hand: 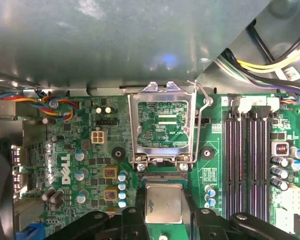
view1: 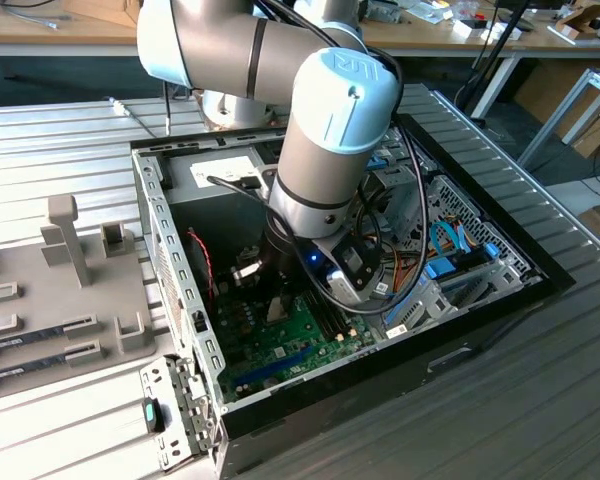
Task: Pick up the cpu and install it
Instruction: 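Place the cpu into insertion slot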
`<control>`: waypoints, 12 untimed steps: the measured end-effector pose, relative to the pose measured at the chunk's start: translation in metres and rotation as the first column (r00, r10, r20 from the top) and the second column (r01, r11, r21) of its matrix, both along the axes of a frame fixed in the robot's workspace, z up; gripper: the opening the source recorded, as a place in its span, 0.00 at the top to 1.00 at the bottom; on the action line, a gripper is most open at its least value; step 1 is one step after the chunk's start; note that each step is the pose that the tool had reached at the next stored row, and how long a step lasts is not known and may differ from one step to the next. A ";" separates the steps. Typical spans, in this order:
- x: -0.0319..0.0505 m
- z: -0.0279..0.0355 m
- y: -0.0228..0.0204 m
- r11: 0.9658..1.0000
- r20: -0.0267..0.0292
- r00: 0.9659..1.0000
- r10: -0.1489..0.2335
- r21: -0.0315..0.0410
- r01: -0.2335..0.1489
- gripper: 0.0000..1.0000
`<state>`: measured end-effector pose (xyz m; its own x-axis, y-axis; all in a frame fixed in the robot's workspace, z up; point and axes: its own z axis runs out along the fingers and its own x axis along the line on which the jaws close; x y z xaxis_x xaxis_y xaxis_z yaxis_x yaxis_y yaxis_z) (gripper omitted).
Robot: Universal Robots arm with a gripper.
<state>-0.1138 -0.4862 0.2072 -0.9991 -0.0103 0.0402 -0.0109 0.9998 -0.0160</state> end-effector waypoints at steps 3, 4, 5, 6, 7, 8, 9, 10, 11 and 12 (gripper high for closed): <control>0.0000 0.0000 0.0000 1.000 0.000 1.000 0.027 0.001 -0.027 0.61; 0.0000 -0.0001 0.0001 1.000 0.000 1.000 0.031 0.001 -0.031 0.61; 0.0000 0.0000 0.0000 0.999 0.000 0.999 0.036 0.001 -0.036 0.61; 0.0000 0.0000 0.0000 0.999 0.000 0.999 0.036 0.001 -0.036 0.61; 0.0000 0.0000 0.0000 1.000 0.000 1.000 0.027 0.001 -0.027 0.61; -0.0001 0.0000 0.0000 1.000 0.000 1.000 0.010 0.001 -0.010 0.61; -0.0001 0.0000 0.0000 1.000 0.000 1.000 -0.002 0.001 0.002 0.61; 0.0000 0.0001 0.0000 1.000 0.000 1.000 -0.020 0.001 0.020 0.61; 0.0000 0.0001 0.0000 1.000 0.000 1.000 -0.028 0.001 0.028 0.61; -0.0001 0.0001 -0.0001 1.000 0.000 1.000 -0.029 0.001 0.029 0.61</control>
